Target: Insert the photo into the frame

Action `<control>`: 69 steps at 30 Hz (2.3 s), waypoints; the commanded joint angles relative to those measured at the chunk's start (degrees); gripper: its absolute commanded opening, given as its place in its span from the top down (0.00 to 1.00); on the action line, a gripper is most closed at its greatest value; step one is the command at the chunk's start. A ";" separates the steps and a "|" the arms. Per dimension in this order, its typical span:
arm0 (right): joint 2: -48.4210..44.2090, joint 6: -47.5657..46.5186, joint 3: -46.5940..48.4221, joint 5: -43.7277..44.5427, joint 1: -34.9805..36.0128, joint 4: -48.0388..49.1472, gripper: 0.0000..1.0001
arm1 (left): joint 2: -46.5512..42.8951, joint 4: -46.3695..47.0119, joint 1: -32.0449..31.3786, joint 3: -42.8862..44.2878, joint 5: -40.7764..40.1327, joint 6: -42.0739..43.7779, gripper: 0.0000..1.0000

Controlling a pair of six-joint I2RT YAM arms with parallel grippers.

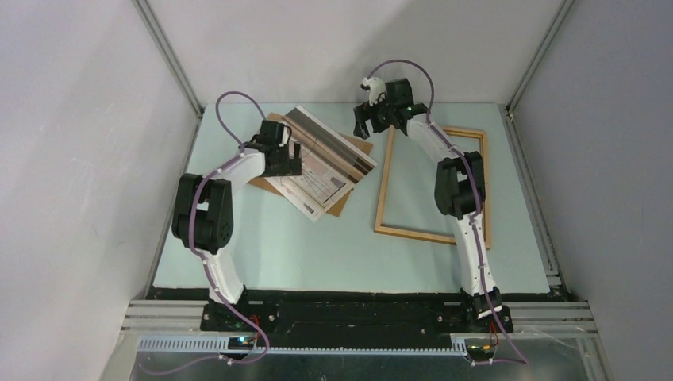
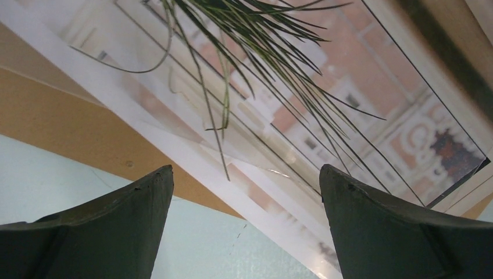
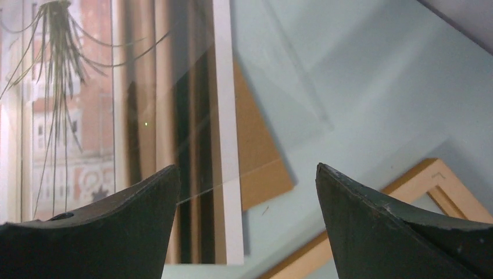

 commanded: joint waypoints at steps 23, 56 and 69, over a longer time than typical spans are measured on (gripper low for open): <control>14.15 17.77 19.60 -2.08 -3.46 -11.79 0.04 | 8.04 -4.65 -11.90 5.65 -5.13 6.45 0.00; 15.07 25.32 14.30 -14.64 -1.54 -12.60 0.14 | 4.56 -6.82 -12.19 1.10 -2.04 8.52 0.00; -4.54 19.96 -19.42 -15.01 2.70 -6.05 0.23 | -4.71 -12.97 -12.20 -7.75 1.44 18.75 0.00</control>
